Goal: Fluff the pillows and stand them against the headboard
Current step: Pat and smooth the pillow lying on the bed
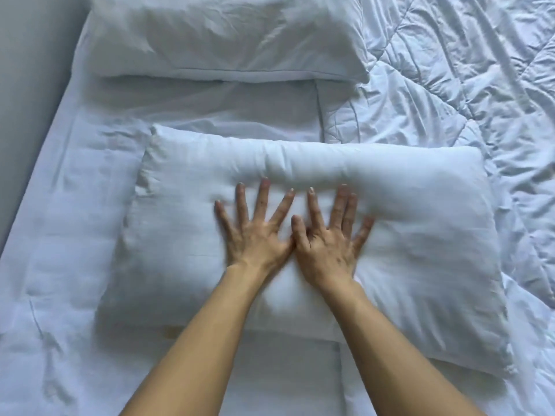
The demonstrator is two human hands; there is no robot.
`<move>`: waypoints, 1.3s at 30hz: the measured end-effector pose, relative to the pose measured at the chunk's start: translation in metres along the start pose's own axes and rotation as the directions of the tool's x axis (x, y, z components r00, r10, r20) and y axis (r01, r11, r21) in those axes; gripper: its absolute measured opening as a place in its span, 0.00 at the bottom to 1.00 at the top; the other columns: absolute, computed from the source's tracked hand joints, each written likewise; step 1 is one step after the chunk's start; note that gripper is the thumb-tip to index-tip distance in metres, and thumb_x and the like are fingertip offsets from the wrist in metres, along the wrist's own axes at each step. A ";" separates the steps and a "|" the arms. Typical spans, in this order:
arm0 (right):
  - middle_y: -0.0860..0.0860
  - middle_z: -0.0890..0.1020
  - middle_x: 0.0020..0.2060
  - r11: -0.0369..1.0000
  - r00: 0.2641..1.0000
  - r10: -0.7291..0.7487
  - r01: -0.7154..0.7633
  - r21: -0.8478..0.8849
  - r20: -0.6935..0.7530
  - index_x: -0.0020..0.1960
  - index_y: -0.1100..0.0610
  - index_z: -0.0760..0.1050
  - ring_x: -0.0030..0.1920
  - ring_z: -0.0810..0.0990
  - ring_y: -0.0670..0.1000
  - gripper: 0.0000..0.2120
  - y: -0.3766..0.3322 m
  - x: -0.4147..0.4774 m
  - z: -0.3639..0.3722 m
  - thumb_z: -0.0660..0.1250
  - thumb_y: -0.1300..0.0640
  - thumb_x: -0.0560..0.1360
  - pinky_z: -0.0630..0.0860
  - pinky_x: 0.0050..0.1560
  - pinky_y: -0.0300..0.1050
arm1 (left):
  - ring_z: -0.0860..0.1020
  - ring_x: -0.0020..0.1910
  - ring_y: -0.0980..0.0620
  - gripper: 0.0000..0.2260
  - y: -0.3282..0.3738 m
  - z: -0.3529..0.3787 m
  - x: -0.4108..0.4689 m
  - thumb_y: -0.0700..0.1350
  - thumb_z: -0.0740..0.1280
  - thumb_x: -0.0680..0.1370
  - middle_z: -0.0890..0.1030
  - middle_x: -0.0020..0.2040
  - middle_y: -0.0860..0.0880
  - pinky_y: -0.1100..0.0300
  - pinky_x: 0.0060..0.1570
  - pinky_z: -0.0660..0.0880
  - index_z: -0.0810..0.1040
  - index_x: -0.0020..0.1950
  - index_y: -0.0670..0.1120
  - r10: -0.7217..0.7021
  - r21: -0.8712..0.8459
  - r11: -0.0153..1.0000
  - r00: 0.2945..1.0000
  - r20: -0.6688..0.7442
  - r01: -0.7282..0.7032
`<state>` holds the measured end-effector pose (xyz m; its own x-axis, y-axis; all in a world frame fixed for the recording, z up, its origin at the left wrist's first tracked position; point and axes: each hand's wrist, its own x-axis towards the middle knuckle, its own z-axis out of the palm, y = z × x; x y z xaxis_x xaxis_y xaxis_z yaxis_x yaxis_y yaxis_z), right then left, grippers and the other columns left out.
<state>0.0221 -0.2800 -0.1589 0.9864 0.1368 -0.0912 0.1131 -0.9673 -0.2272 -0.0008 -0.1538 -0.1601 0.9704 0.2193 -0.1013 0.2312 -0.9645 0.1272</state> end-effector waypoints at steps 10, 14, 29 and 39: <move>0.57 0.47 0.81 0.993 0.999 0.018 -0.024 -0.117 -0.050 0.80 0.42 0.51 0.80 0.45 0.56 0.31 0.000 0.024 0.058 0.51 0.37 0.79 0.41 0.75 0.69 | 0.42 0.79 0.39 0.28 -0.013 0.049 0.021 0.63 0.52 0.79 0.46 0.82 0.52 0.26 0.68 0.43 0.49 0.78 0.66 0.008 0.055 0.998 1.000 -0.004 -0.008; 0.57 0.49 0.81 0.989 0.988 -0.117 0.106 -0.107 -0.101 0.79 0.38 0.54 0.80 0.45 0.58 0.30 -0.008 0.046 0.026 0.51 0.34 0.78 0.38 0.73 0.73 | 0.37 0.78 0.36 0.31 -0.025 0.022 0.045 0.67 0.51 0.77 0.41 0.81 0.54 0.24 0.67 0.39 0.43 0.77 0.68 0.020 0.023 1.000 1.000 -0.020 -0.020; 0.52 0.51 0.81 0.986 0.988 -0.035 0.058 -0.159 0.148 0.79 0.37 0.48 0.80 0.45 0.52 0.33 0.033 0.159 -0.030 0.40 0.28 0.76 0.32 0.74 0.65 | 0.41 0.80 0.48 0.29 -0.063 -0.013 0.144 0.73 0.41 0.76 0.42 0.81 0.55 0.34 0.72 0.34 0.41 0.76 0.69 0.024 -0.089 0.996 0.991 0.128 -0.013; 0.49 0.44 0.81 0.885 0.827 0.464 -0.415 -0.213 0.317 0.78 0.34 0.48 0.79 0.37 0.47 0.35 0.194 0.191 -0.052 0.39 0.26 0.73 0.35 0.74 0.67 | 0.41 0.80 0.46 0.34 -0.078 0.007 0.160 0.70 0.29 0.73 0.44 0.81 0.53 0.35 0.73 0.37 0.40 0.79 0.63 -0.140 0.134 0.985 0.947 0.289 0.105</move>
<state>0.2389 -0.4530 -0.1703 0.8302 -0.2681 -0.4887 -0.2839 -0.9579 0.0432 0.1363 -0.0447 -0.1929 0.8664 0.3005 -0.3988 0.3204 -0.9471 -0.0175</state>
